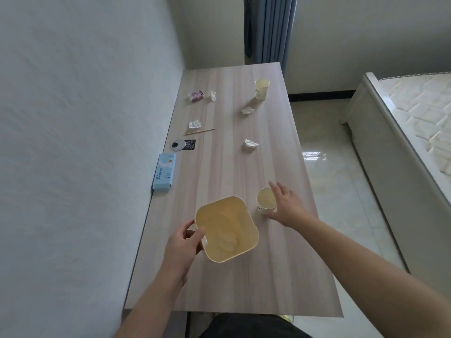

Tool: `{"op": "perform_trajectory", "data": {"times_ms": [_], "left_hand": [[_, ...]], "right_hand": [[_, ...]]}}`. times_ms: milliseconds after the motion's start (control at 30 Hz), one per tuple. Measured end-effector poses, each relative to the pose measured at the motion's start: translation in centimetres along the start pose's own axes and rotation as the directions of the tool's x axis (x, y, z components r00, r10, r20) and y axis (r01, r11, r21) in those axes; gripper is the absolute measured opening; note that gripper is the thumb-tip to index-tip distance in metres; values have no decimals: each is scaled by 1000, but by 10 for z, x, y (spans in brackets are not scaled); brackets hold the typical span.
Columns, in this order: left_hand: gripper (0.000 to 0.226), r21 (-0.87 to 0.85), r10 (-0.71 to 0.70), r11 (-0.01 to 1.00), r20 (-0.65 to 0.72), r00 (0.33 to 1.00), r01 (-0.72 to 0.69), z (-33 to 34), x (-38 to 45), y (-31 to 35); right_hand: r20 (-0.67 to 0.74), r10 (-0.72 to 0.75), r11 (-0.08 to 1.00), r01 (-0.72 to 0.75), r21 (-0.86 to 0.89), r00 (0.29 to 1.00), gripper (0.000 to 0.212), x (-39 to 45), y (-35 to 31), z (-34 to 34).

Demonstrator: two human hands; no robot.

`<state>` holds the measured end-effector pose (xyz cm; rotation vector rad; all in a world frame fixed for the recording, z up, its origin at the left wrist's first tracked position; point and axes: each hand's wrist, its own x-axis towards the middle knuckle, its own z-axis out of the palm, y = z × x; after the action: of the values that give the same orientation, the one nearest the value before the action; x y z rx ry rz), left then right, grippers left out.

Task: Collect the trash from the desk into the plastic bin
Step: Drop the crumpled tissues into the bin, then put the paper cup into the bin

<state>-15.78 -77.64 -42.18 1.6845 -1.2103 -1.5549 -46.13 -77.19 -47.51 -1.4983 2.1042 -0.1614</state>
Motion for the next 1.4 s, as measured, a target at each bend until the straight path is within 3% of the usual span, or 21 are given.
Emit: {"op": "perform_trajectory", "data": {"times_ms": [200,400,567,733,900,1133,1300,1400], "left_hand": [[43,16,-22,1000,-33,999,22,5,-14,-9],[42,30,-39,999,-49,998,40,18,-20,-14],[43,-32,-44,999,-70,997,42,31,-21,-11],[47,-44,-43,998,-93,995,39,43,-18,-8],[46,-47,-24,999,-77,997,20,56,-19,-5],[42,-41,-6,999,-60,998,3,70,-25,-2],[47,64,68,996,-74,995,-63,73,-32,-2],[47,94,105,990,-49,993,-100,73,-36,0]], "right_hand": [[77,-39,998,36,41,996,93,20,4,16],[-6,-77,996,77,43,997,79,21,7,19],[-77,-57,953,77,294,995,83,5,3,-7],[-223,-91,905,174,388,970,89,-33,-10,-56],[-280,-213,852,318,416,936,88,-83,-22,-93],[-45,-424,862,419,285,904,83,-111,-26,-76],[62,-430,897,419,140,901,93,-108,-29,-47],[61,-431,900,424,98,900,88,-107,-37,-37]]}}
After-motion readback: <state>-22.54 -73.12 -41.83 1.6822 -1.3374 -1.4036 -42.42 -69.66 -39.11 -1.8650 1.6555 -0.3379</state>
